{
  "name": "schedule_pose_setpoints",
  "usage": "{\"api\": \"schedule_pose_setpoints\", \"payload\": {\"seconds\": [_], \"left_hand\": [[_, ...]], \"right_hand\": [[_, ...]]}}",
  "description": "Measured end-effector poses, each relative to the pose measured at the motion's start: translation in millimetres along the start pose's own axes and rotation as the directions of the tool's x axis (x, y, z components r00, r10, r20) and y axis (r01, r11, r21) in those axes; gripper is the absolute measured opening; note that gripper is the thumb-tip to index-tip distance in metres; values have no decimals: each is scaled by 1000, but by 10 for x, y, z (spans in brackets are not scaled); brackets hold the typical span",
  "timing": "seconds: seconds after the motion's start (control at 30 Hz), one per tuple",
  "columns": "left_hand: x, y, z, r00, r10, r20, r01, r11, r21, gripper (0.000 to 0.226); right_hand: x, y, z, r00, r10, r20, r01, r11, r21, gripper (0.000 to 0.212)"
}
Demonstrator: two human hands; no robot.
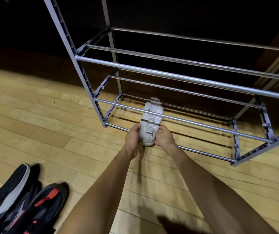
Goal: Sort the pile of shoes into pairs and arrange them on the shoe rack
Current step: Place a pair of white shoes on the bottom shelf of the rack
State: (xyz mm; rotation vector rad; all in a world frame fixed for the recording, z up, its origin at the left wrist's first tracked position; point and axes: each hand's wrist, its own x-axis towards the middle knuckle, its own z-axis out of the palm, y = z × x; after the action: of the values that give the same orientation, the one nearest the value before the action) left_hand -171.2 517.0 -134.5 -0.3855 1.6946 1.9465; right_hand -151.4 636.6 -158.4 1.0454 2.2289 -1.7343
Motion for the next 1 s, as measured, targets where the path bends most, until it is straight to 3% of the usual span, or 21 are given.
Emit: {"api": "schedule_pose_setpoints", "payload": {"seconds": [0.23,0.3,0.37,0.53,0.67,0.8,1.0], "left_hand": [[-69,240,-133,1000,5,-20,0,975,222,36],[-254,425,-277,997,22,-70,-5,972,235,42],[-476,579,-453,993,61,-100,-35,969,245,39],[-1154,723,-988,943,291,-162,-233,924,302,21],[-1683,594,-1518,927,316,-203,-248,921,301,37],[-2159,572,-1980,914,330,-236,-245,913,327,44],[-2828,826,-2423,868,394,-302,-284,893,349,46]], "right_hand": [[-163,-6,-109,993,-113,26,115,979,-165,23],[-331,-67,-143,990,-137,26,139,970,-199,30],[-523,-148,-155,989,-143,23,145,969,-200,36],[-1089,-453,21,951,-270,153,298,932,-206,25],[-1528,-521,244,925,-295,241,332,934,-130,43],[-1974,-632,459,901,-297,316,346,931,-115,34],[-2603,-855,679,857,-338,390,416,900,-133,42]]}}
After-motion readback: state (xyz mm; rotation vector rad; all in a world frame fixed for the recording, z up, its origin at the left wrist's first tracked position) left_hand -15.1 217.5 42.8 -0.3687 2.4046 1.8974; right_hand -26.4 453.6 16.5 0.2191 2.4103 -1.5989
